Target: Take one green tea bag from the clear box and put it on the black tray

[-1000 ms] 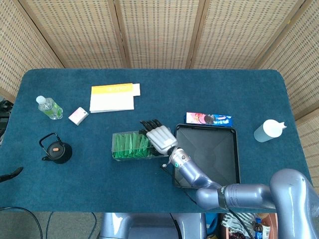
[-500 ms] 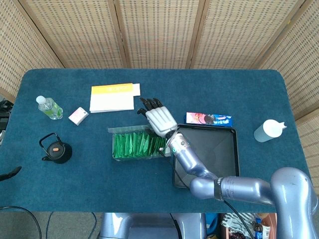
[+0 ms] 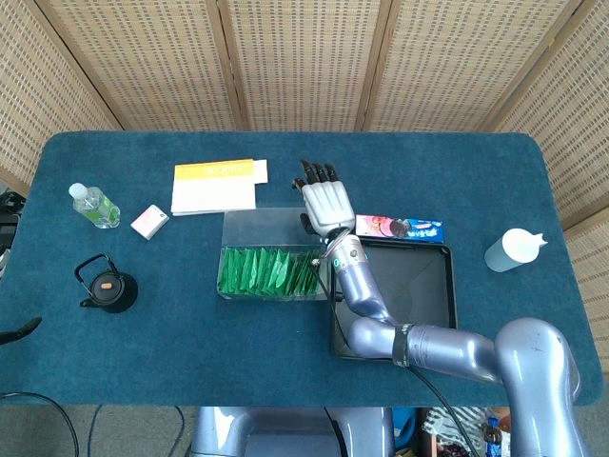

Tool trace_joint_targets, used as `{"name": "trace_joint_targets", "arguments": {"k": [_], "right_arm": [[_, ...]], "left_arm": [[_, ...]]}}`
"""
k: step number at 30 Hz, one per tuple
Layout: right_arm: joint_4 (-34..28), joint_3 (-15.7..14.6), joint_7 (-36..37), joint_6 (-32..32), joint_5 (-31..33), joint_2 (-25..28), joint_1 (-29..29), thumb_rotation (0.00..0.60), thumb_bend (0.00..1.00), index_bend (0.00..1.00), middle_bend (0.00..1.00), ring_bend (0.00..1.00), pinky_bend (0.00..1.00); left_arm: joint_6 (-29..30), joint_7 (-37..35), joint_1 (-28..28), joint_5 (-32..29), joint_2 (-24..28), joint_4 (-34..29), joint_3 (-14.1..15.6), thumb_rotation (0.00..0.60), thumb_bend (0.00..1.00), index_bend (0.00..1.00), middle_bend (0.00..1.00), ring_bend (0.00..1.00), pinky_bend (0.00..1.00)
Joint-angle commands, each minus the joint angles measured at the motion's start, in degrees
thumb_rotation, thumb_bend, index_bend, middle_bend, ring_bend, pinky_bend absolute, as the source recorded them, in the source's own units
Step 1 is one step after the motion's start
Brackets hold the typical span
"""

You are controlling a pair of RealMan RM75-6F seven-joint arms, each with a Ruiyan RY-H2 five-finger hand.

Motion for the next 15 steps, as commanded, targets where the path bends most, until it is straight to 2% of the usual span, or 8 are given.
{"name": "trace_joint_targets", "arguments": {"k": [1, 4, 9, 15], "right_arm": [[-2.68, -1.1, 1.2, 0.4, -5.66, 0.96, -0.97, 0.6, 0.46, 0.29, 0.0, 0.0, 0.0], [-4.25, -2.33, 1.82, 0.92, -9.55, 1.59, -1.66, 0.6, 0.38, 0.31, 0.0, 0.0, 0.0], [-8.09, -6.29, 3.81, -0.96, -19.13, 3.61, -3.1, 0.6, 0.37, 0.36, 0.02, 0.0, 0.0], [-7.48, -9.24, 6.31, -2.54, -26.77, 3.14, -4.15, 0.6, 0.36, 0.44, 0.08, 0.0, 0.0]], "left_arm": [[-0.08, -0.07, -0.04, -0.11, 0.03, 0.01, -0.02, 0.6, 0.0, 0.0, 0.0, 0.0, 0.0], [-0.17, -0.23, -0.03, -0.29, 0.05, -0.03, -0.03, 0.6, 0.0, 0.0, 0.0, 0.0, 0.0], [-0.35, -0.36, -0.12, -0.38, 0.07, -0.02, -0.04, 0.6, 0.0, 0.0, 0.0, 0.0, 0.0], [-0.45, 0.04, -0.27, -0.13, -0.03, -0.11, 0.1, 0.6, 0.0, 0.0, 0.0, 0.0, 0.0]]}}
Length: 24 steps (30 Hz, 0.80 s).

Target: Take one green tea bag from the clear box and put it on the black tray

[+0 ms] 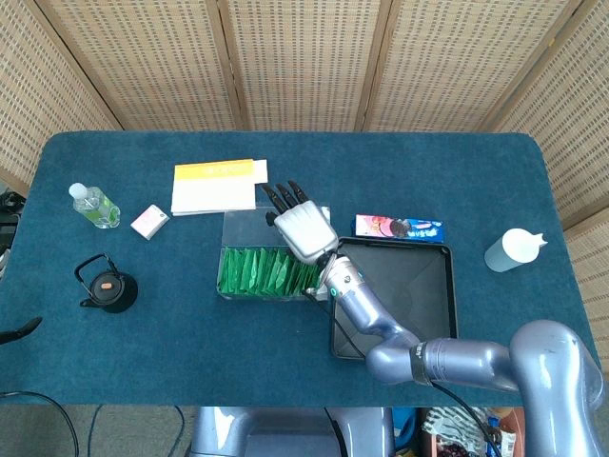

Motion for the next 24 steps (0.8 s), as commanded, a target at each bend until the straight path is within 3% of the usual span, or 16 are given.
{"name": "trace_joint_targets", "arguments": {"k": [1, 13, 24], "right_arm": [[-0.03, -2.25, 2.36, -1.07, -4.62, -0.23, -1.17, 0.6, 0.36, 0.44, 0.08, 0.0, 0.0], [0.39, -5.07, 0.8, -3.61, -7.69, -0.82, -2.18, 0.6, 0.37, 0.46, 0.09, 0.0, 0.0], [-0.72, -5.78, -0.31, -4.66, -8.1, 0.28, -3.29, 0.6, 0.36, 0.46, 0.09, 0.0, 0.0]], "left_arm": [[0.05, 0.0, 0.01, -0.06, -0.03, -0.02, -0.01, 0.6, 0.0, 0.0, 0.0, 0.0, 0.0], [-0.06, 0.36, -0.15, -0.01, -0.16, -0.05, 0.07, 0.6, 0.0, 0.0, 0.0, 0.0, 0.0], [-0.07, 0.71, -0.22, 0.08, -0.18, -0.3, 0.19, 0.6, 0.0, 0.0, 0.0, 0.0, 0.0]]}}
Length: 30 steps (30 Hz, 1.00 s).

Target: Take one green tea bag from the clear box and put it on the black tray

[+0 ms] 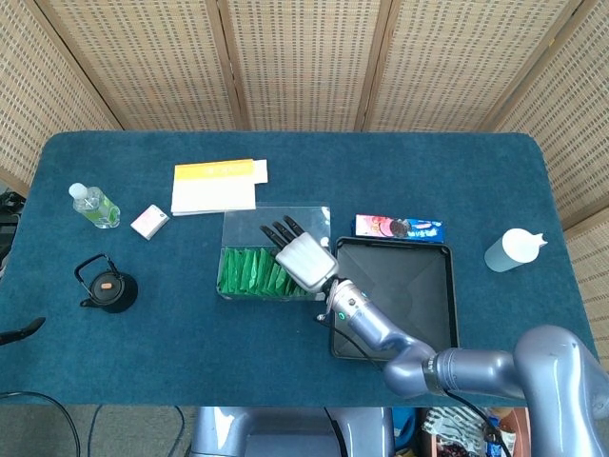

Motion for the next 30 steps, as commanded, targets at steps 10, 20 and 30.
{"name": "trace_joint_targets", "arguments": {"k": [10, 20, 30], "right_arm": [[1.1, 0.11, -2.28, -1.19, 1.55, -1.0, -0.03, 0.6, 0.37, 0.47, 0.09, 0.0, 0.0], [2.49, 0.77, -2.9, -1.65, 2.78, -2.39, 0.22, 0.6, 0.37, 0.48, 0.09, 0.0, 0.0], [4.99, 1.03, -3.7, -2.11, 3.87, -3.88, 0.37, 0.6, 0.46, 0.48, 0.09, 0.0, 0.0]], "left_arm": [[0.17, 0.06, 0.03, 0.22, 0.05, -0.15, 0.12, 0.6, 0.0, 0.0, 0.0, 0.0, 0.0], [0.01, -0.04, -0.05, 0.09, 0.06, -0.1, 0.11, 0.6, 0.0, 0.0, 0.0, 0.0, 0.0], [-0.11, -0.09, -0.12, -0.2, 0.09, -0.07, 0.02, 0.6, 0.0, 0.0, 0.0, 0.0, 0.0]]}}
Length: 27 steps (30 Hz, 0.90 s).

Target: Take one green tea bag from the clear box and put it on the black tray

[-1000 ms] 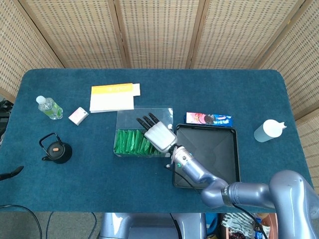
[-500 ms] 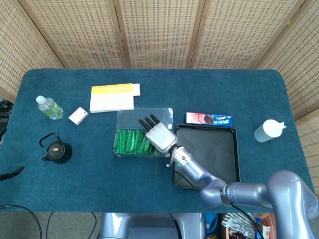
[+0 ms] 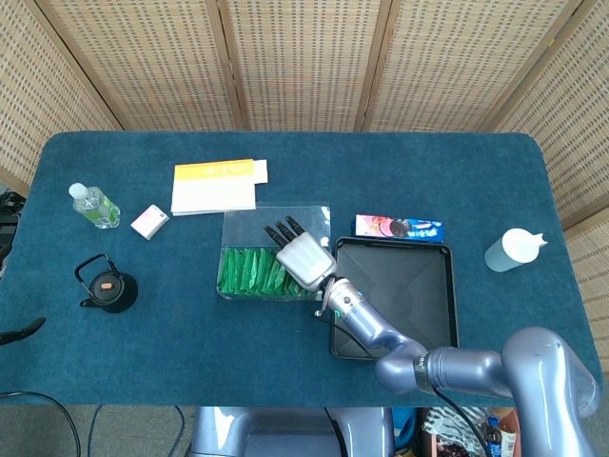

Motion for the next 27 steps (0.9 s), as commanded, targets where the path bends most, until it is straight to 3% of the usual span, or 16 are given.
{"name": "trace_joint_targets", "arguments": {"k": [1, 22, 27], "right_arm": [[0.47, -0.04, -0.33, -0.31, 0.52, -0.29, 0.01, 0.6, 0.47, 0.48, 0.09, 0.0, 0.0], [1.28, -1.4, -1.67, -0.87, -0.37, -0.01, -0.62, 0.6, 0.53, 0.55, 0.09, 0.0, 0.0], [1.59, -1.45, -1.28, -0.8, -0.95, -0.12, -0.92, 0.6, 0.54, 0.6, 0.11, 0.0, 0.0]], "left_arm": [[-0.02, -0.03, -0.01, -0.02, -0.01, 0.0, 0.01, 0.6, 0.0, 0.0, 0.0, 0.0, 0.0], [-0.09, -0.25, -0.07, 0.06, 0.13, 0.02, 0.05, 0.6, 0.0, 0.0, 0.0, 0.0, 0.0], [-0.12, -0.2, -0.1, 0.07, 0.15, -0.03, 0.07, 0.6, 0.0, 0.0, 0.0, 0.0, 0.0]]}}
